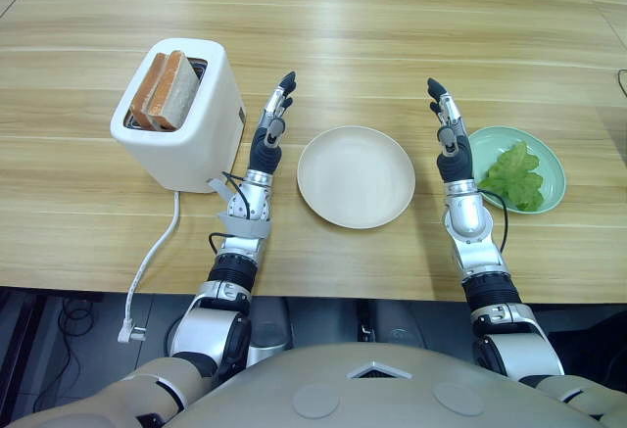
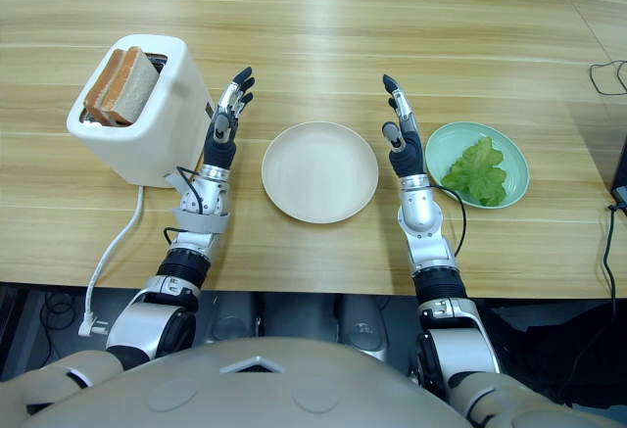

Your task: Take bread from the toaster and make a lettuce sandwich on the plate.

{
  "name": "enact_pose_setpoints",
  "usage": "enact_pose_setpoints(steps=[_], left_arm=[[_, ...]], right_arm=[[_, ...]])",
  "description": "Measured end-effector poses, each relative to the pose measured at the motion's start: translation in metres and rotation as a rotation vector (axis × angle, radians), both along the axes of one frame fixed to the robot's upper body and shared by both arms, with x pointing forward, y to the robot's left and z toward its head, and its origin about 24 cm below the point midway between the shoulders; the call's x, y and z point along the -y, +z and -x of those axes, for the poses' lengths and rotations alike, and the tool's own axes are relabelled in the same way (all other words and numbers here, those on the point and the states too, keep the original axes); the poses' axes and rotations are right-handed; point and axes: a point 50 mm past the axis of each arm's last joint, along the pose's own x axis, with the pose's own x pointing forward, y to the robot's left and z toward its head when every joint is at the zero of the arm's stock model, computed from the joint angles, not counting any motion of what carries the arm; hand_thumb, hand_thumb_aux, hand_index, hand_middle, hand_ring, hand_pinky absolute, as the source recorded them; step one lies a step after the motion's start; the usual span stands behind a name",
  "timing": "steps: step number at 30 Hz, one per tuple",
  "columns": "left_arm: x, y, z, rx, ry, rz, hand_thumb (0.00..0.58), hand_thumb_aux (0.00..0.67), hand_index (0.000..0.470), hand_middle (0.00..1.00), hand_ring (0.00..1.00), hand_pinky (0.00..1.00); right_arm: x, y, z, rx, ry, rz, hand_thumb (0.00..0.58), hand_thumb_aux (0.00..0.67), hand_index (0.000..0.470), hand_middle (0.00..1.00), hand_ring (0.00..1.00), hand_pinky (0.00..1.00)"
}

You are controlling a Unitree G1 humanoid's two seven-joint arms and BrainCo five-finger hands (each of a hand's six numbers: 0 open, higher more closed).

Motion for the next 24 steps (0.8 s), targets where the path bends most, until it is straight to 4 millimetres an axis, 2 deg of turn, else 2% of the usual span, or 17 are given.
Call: enact_pose_setpoints(steps=[8, 11, 13, 14, 17, 19, 21, 24], left_arm=[[0.001, 0.0, 0.001, 0.008, -0.018, -0.007, 0.0, 0.0, 0.0, 0.0, 0.0, 0.0], [0.0, 0.005, 0.008, 0.052, -0.053, -0.009, 0.0, 0.0, 0.0, 0.0, 0.0, 0.0], [-0.002, 0.022, 0.015, 0.135, -0.099, 0.017, 0.0, 0.0, 0.0, 0.0, 0.0, 0.0], [-0.007, 0.036, 0.021, 0.197, -0.12, 0.037, 0.0, 0.0, 0.0, 0.0, 0.0, 0.0], [-0.03, 0.097, 0.043, 0.449, -0.168, 0.081, 0.0, 0.0, 0.0, 0.0, 0.0, 0.0], [-0.047, 0.123, 0.053, 0.547, -0.151, 0.09, 0.0, 0.0, 0.0, 0.0, 0.0, 0.0], [-0.067, 0.14, 0.061, 0.616, -0.096, 0.048, 0.0, 0.0, 0.0, 0.0, 0.0, 0.0], [-0.103, 0.155, 0.069, 0.688, 0.049, -0.113, 0.0, 0.0, 0.0, 0.0, 0.0, 0.0]], right_arm=[[-0.001, 0.0, 0.0, 0.0, 0.001, 0.002, 0.0, 0.0, 0.0, 0.0, 0.0, 0.0], [0.0, 0.001, 0.0, 0.005, -0.002, 0.001, 0.0, 0.0, 0.0, 0.0, 0.0, 0.0], [0.0, 0.002, 0.001, 0.01, -0.006, -0.001, 0.0, 0.0, 0.0, 0.0, 0.0, 0.0], [0.0, 0.003, 0.001, 0.014, -0.005, -0.003, 0.0, 0.0, 0.0, 0.0, 0.0, 0.0], [0.002, 0.002, 0.001, 0.012, -0.015, -0.003, 0.0, 0.0, 0.0, 0.0, 0.0, 0.0], [0.003, 0.002, 0.001, 0.012, -0.018, -0.005, 0.0, 0.0, 0.0, 0.0, 0.0, 0.0], [0.003, 0.002, 0.002, 0.01, -0.021, -0.005, 0.0, 0.0, 0.0, 0.0, 0.0, 0.0], [0.004, 0.002, 0.002, 0.012, -0.025, -0.007, 0.0, 0.0, 0.0, 0.0, 0.0, 0.0]])
